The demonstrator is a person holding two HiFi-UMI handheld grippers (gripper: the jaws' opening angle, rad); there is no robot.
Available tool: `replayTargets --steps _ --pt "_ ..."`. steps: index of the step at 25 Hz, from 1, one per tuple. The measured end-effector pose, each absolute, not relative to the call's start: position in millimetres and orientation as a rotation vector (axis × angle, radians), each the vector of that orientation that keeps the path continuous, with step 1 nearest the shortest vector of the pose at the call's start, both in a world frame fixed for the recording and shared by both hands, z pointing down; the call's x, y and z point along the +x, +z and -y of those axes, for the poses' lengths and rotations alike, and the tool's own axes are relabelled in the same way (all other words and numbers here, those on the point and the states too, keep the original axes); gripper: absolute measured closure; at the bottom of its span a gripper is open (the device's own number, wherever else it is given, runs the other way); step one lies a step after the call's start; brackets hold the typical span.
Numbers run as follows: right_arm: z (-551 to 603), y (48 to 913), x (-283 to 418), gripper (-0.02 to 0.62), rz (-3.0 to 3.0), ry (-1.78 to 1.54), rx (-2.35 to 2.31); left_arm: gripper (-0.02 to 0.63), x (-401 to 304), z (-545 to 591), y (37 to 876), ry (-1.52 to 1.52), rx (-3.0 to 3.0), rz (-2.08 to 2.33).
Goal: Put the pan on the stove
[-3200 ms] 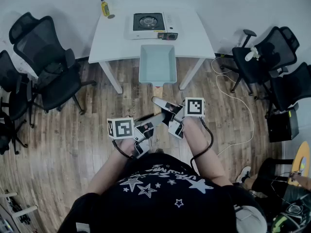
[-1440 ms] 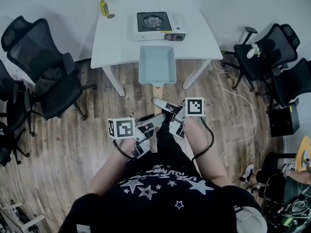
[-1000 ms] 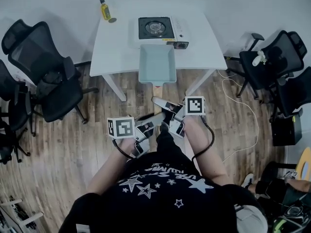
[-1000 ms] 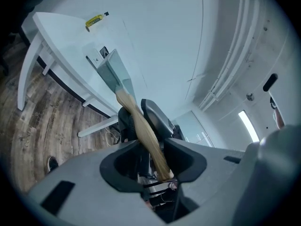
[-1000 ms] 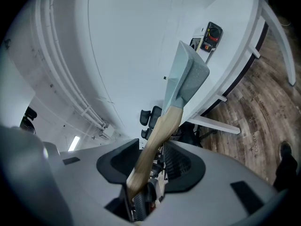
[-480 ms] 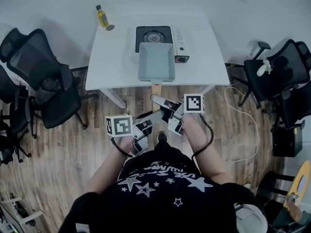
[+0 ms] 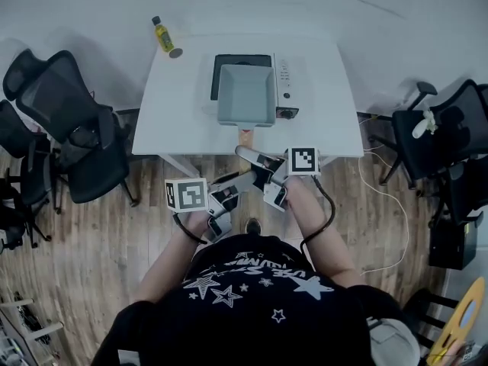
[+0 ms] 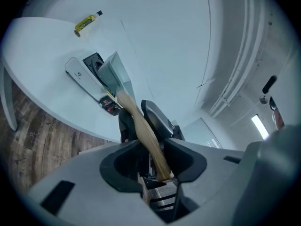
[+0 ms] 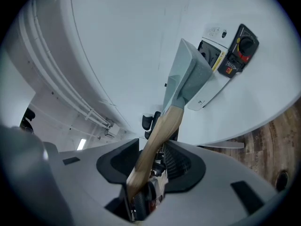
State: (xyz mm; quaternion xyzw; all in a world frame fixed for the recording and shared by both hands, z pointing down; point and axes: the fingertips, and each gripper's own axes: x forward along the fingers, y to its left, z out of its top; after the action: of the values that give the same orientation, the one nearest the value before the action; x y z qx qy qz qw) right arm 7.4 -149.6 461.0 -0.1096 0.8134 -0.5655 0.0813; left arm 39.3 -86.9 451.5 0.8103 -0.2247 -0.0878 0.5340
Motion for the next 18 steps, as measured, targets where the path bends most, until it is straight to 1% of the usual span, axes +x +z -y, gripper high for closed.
replayTargets --steps 6,11,18 --pt "194 465 7 0.431 -2.449 -1.713 -0.255 0.451 43 133 456 -0.234 1.906 0.588" --pt "192 468 9 0.430 -2.401 -1.776 -0.254 0.451 44 134 456 -0.221 1.911 0.610" --pt "212 472 1 0.430 -2.417 -1.758 -0.291 0.451 36 152 463 -0.199 1.902 0.572"
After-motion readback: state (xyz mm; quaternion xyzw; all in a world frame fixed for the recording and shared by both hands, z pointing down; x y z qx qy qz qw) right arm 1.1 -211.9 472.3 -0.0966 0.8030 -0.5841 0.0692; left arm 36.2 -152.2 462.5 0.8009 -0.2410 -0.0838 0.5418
